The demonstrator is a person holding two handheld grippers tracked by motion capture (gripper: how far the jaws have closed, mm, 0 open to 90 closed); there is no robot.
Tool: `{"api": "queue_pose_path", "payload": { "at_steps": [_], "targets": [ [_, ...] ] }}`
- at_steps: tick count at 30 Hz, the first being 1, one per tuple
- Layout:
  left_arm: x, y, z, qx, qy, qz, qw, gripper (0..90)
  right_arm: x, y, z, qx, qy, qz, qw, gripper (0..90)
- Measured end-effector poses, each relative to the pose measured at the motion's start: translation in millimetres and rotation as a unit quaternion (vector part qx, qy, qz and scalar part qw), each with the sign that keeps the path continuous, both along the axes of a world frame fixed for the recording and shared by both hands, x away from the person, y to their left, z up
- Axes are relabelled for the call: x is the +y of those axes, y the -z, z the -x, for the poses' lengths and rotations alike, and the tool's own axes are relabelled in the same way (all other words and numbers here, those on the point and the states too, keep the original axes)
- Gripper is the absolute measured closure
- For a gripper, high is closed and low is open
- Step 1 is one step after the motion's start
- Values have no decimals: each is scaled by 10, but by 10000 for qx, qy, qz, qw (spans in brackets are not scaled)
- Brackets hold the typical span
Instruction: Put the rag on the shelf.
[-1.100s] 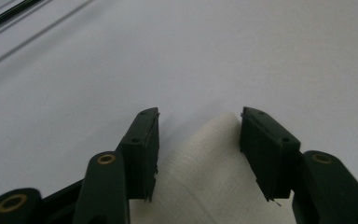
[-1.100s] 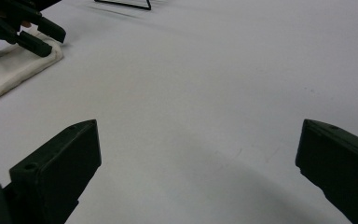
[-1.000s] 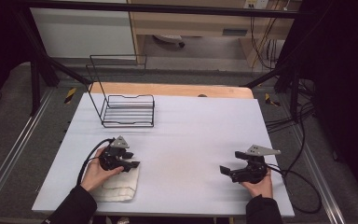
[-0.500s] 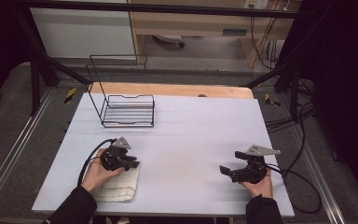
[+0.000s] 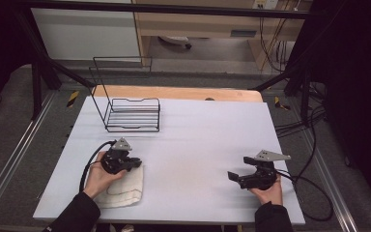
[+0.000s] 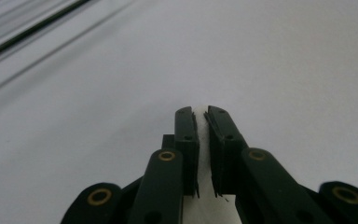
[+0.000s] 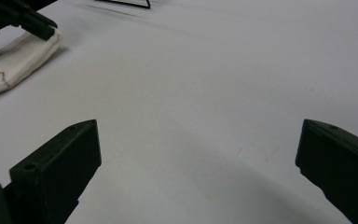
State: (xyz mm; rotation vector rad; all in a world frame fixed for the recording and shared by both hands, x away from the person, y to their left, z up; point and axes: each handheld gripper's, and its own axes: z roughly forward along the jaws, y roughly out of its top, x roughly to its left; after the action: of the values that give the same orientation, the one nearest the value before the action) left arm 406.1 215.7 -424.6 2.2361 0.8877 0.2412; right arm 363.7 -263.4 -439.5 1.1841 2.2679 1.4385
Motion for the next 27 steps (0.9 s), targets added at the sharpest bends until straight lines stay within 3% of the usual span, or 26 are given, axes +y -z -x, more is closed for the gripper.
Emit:
{"api": "queue_pose_path", "payload": {
  "at_steps": [8, 17, 23, 27],
  "targets": [
    [158, 12, -117, -226, -704, 67, 9972, 827, -2, -1, 2, -5, 8, 16, 10000, 6],
    [229, 43, -192, -344, -1001, 41, 9944, 826, 1, -1, 1, -18, 20, 21, 10000, 7],
    [313, 72, -246, -503, -1369, -79, 9893, 823, 23, -15, 5, -63, 27, 43, 10000, 8],
    [387, 109, -285, -404, -1524, 17, 9875, 816, 62, -21, 2, -73, -10, 81, 9999, 10]
  ]
}}
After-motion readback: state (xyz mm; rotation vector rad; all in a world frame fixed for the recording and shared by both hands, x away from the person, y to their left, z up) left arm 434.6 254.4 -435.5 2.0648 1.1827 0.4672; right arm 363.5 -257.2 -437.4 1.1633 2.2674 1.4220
